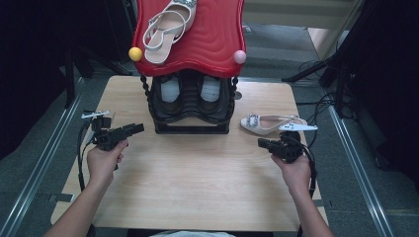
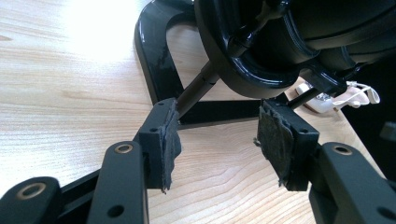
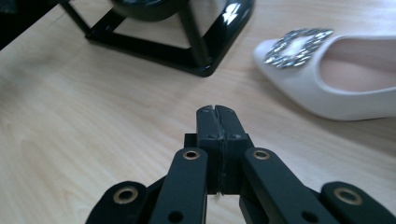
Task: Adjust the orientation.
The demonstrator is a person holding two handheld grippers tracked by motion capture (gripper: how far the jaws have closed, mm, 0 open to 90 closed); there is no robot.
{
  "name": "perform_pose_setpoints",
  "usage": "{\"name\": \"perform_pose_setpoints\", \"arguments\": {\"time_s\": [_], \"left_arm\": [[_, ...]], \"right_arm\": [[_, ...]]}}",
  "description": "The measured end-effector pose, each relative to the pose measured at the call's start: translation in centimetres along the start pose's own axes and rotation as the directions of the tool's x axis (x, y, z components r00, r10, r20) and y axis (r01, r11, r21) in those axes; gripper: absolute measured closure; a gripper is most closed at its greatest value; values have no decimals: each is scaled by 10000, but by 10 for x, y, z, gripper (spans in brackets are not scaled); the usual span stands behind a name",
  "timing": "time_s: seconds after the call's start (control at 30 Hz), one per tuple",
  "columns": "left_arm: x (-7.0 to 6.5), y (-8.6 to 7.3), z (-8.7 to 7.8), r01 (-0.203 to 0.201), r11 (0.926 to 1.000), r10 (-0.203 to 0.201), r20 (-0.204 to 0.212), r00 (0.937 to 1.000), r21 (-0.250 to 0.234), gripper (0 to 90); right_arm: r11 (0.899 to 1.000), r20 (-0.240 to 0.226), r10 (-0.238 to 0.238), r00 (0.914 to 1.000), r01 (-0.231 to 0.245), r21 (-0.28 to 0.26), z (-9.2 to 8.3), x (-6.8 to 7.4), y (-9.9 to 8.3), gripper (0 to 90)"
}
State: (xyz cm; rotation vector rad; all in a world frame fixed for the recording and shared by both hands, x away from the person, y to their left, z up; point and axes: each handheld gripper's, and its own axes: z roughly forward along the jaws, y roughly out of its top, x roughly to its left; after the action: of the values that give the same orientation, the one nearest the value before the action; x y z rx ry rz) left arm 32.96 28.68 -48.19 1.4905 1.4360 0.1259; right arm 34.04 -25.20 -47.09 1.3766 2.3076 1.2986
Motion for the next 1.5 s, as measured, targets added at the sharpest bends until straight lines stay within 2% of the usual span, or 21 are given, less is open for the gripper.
{"name": "perform_pose_setpoints", "arguments": {"time_s": [0.1, 0.2, 0.23, 0.3, 0.47, 0.6, 0.7, 0.73, 0.87, 0.97, 1.07, 1.17, 1.33, 1.5], "left_arm": [[0, 0, 0, -142, 9999, 142, -81, 9999, 5, 480], [-1, 0, 0, -113, 9999, 113, -26, 9999, -41, 477], [-1, 0, 0, -181, 9998, 181, 1, 9998, 11, 477], [-3, 0, -1, -282, 9996, 282, 40, 9996, -45, 474], [-5, 0, -1, -378, 9993, 378, 105, 9992, -49, 474], [-6, 0, 0, -347, 9994, 347, 116, 9993, -26, 474], [-7, 0, -1, -301, 9995, 304, 280, 9991, -127, 475], [-7, 0, -1, -359, 9993, 362, 239, 9991, -121, 474], [-8, 0, 0, -398, 9992, 398, 269, 9988, -28, 476], [-8, 0, 0, -438, 9990, 440, 252, 9987, -91, 478], [-8, 0, 1, -300, 9995, 306, 605, 9977, -103, 478], [-9, 0, 0, -447, 9989, 455, 511, 9977, -153, 485], [-9, 0, 1, -324, 9993, 335, 561, 9979, -197, 485], [-7, -1, 3, -355, 9994, 357, 499, 9981, -42, 482]], "right_arm": [[9995, 275, 168, 9995, -161, -263, -3, -15, 8, 900], [9993, 748, 152, 9971, -126, -361, -4, -26, 15, 900], [9988, 893, 294, 9956, -259, -405, -5, -33, 17, 900], [9979, 1044, 422, 9936, -367, -540, -8, -43, 22, 900], [9976, 1368, 549, 9891, -487, -486, -14, -62, 35, 900], [9946, 1482, 895, 9849, -805, -657, -18, -77, 44, 900], [9954, 1869, 788, 9792, -670, -690, -22, -87, 50, 900], [9940, 2067, 928, 9740, -786, -762, -23, -93, 51, 900], [9871, 2201, 1400, 9654, -1188, -1070, -23, -113, 50, 900], [9854, 2462, 1651, 9551, -1493, -815, -16, -124, 44, 900], [9865, 2460, 1630, 9555, -1536, -571, -10, -128, 41, 900], [9875, 2452, 1574, 9566, -1510, -448, -4, -126, 38, 900], [9890, 2431, 1458, 9590, -1472, -126, -2, -122, 35, 900], [9896, 2277, 1415, 9634, -1435, -79, -1, -113, 34, 900]]}}
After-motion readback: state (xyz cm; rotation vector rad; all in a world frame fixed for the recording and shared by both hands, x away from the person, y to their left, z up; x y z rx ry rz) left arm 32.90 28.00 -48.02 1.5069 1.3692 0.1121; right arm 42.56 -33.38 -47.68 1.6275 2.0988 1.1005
